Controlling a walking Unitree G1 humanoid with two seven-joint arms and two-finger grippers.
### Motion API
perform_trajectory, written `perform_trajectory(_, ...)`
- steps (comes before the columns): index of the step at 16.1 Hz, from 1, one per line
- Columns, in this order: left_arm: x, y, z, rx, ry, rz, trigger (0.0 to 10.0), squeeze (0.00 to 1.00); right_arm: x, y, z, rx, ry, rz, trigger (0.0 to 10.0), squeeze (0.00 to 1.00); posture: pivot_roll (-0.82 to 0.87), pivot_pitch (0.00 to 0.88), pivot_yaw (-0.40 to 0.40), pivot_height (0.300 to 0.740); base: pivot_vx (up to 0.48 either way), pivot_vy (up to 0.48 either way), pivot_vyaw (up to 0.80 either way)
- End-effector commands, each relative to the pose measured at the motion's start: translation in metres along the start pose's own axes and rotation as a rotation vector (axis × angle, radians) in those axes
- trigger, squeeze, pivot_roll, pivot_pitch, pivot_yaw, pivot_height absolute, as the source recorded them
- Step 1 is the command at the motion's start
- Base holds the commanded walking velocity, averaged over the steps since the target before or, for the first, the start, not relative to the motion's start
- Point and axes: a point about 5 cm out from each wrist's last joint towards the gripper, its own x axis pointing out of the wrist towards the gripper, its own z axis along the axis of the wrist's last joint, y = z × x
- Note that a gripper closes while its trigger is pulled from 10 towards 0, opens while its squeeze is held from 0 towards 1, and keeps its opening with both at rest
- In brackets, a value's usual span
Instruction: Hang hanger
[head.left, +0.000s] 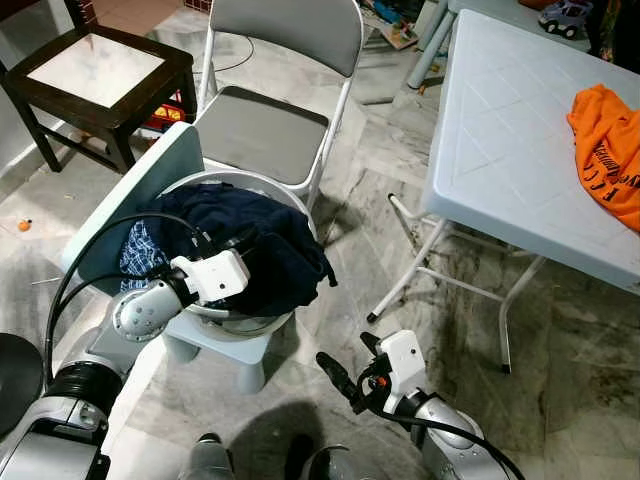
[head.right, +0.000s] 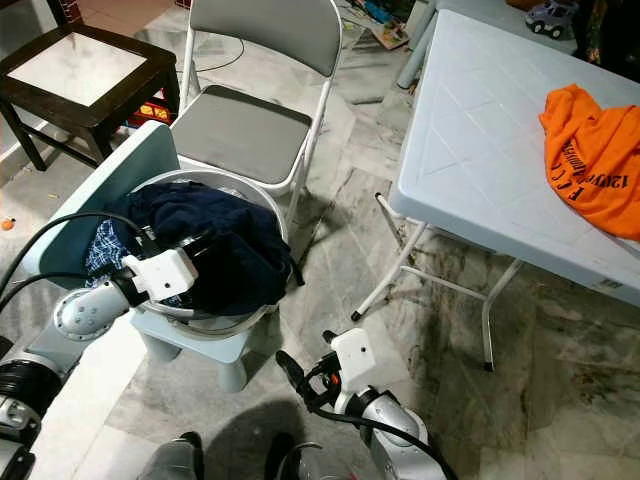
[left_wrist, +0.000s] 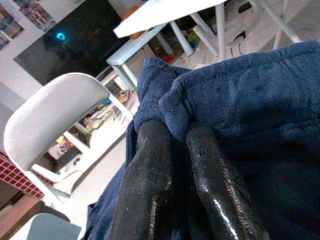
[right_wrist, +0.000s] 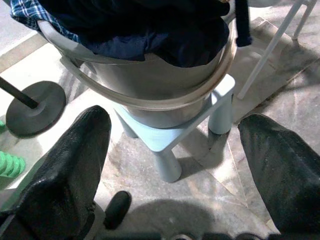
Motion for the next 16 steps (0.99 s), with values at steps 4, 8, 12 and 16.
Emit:
perform_trajectory(4,0.009,-0.026,0.000,-0.044,0.022,-0.100,10.0,0.90,-0.007,-0.002,-0.006,0.007,0.023,-0.019,10.0,0.00,0.31,0.235,-0.210,0.740,0.000,0.000,0.00)
perform_trajectory(8,0.012,-0.027,-0.005,-0.049,0.083,-0.049,10.0,0.71,-0.009,-0.006,-0.006,0.005,0.024,-0.028,10.0,0.00,0.31,0.235,-0.210,0.740,0.000,0.000,0.00)
perform_trajectory(12,0.013,-0.010,-0.001,-0.168,0.045,0.156,10.0,1.00,-0.008,-0.004,-0.008,0.010,0.028,-0.026,10.0,0.00,0.32,0.241,-0.209,0.740,0.000,0.000,0.00)
perform_trajectory(16,0.008,-0.007,-0.001,-0.199,0.068,0.316,10.0,1.00,-0.007,-0.003,-0.008,0.014,0.027,-0.025,10.0,0.00,0.32,0.243,-0.206,0.740,0.000,0.000,0.00)
